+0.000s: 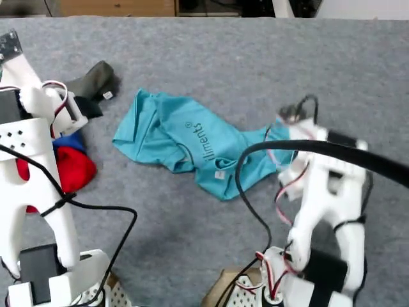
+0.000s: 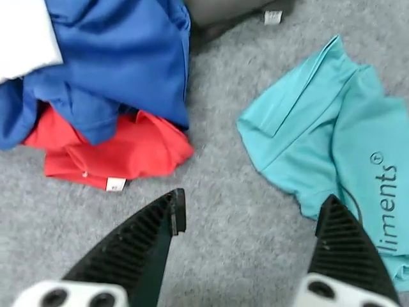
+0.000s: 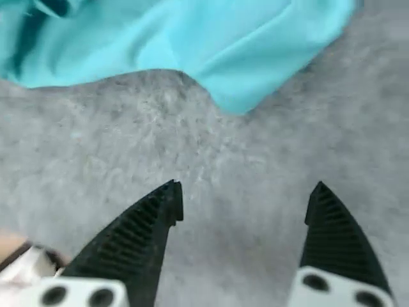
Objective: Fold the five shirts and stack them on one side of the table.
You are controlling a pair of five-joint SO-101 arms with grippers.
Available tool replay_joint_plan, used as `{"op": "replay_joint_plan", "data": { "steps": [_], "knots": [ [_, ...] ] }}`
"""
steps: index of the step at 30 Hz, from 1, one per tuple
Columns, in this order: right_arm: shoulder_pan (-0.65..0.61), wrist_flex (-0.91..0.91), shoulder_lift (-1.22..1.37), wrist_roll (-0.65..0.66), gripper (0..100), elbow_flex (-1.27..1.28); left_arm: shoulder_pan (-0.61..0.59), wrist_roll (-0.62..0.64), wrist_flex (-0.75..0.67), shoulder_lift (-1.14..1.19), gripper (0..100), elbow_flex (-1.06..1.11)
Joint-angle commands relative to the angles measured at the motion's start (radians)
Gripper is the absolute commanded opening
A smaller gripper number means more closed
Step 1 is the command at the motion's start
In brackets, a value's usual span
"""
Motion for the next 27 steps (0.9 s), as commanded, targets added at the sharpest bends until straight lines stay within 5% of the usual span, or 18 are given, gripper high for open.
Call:
{"op": "replay_joint_plan", "data": {
  "steps": [1, 17, 27],
  "knots": [
    [0.013, -0.204, -0.153, -0.066, 31.4, 0.236, 0.009, -0.031, 0.008, -0.091, 32, 0.049],
    [0.012, -0.387, -1.148, -0.189, 31.4, 0.897, 0.005, -0.112, -0.465, -0.611, 32, 0.859],
    [0.012, 0.037, -1.593, -0.183, 31.6, 0.889, 0.000, -0.112, -0.486, -0.687, 32, 0.979]
  ]
}}
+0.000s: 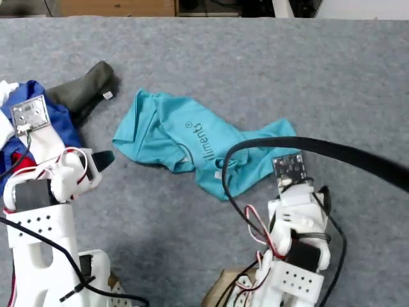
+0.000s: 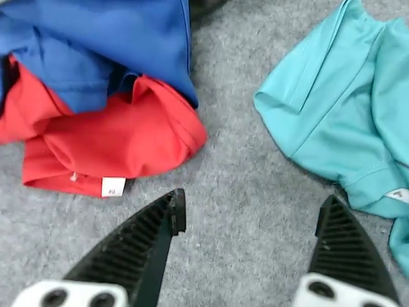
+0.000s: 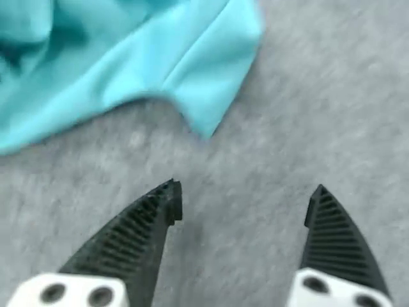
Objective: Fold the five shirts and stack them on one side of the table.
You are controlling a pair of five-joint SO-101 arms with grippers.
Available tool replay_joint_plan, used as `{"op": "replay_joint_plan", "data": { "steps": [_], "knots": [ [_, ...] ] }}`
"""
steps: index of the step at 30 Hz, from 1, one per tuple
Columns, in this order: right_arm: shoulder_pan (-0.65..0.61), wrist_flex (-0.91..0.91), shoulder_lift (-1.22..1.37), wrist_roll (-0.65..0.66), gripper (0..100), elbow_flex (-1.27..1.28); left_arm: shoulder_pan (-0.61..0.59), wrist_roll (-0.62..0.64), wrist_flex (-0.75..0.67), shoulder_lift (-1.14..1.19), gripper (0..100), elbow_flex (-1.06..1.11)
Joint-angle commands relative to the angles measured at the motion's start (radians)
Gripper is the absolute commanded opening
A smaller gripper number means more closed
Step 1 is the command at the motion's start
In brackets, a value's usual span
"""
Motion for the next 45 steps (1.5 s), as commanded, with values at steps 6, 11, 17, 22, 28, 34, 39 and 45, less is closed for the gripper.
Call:
{"op": "replay_joint_plan", "data": {
  "steps": [6, 11, 17, 22, 28, 34, 39, 45],
  "knots": [
    [0.007, 0.132, -0.091, 0.000, 31.6, -0.007, 0.000, -0.002, -0.020, -0.019, 32, 0.011],
    [0.007, 0.132, -0.091, 0.000, 31.6, -0.007, -0.002, -0.002, -0.015, -0.019, 32, 0.011],
    [0.007, 0.132, -0.091, 0.000, 31.6, -0.007, 0.000, -0.002, -0.020, -0.019, 32, 0.017],
    [0.013, 0.132, -0.091, 0.000, 31.6, -0.007, -0.002, -0.003, -0.015, -0.021, 32, 0.015],
    [0.013, 0.132, -0.091, 0.000, 31.6, -0.007, -0.003, -0.009, 0.028, -0.021, 27, -0.012],
    [0.013, 0.132, -0.091, 0.000, 31.6, -0.007, -0.003, -0.009, 0.023, -0.021, 26, -0.014],
    [0.012, 0.132, -0.091, 0.000, 31.6, -0.007, -0.002, -0.009, 0.021, -0.021, 26, -0.012],
    [0.010, 0.132, -0.091, 0.000, 31.6, -0.007, 0.008, -0.009, 0.021, -0.021, 26, -0.012]
  ]
}}
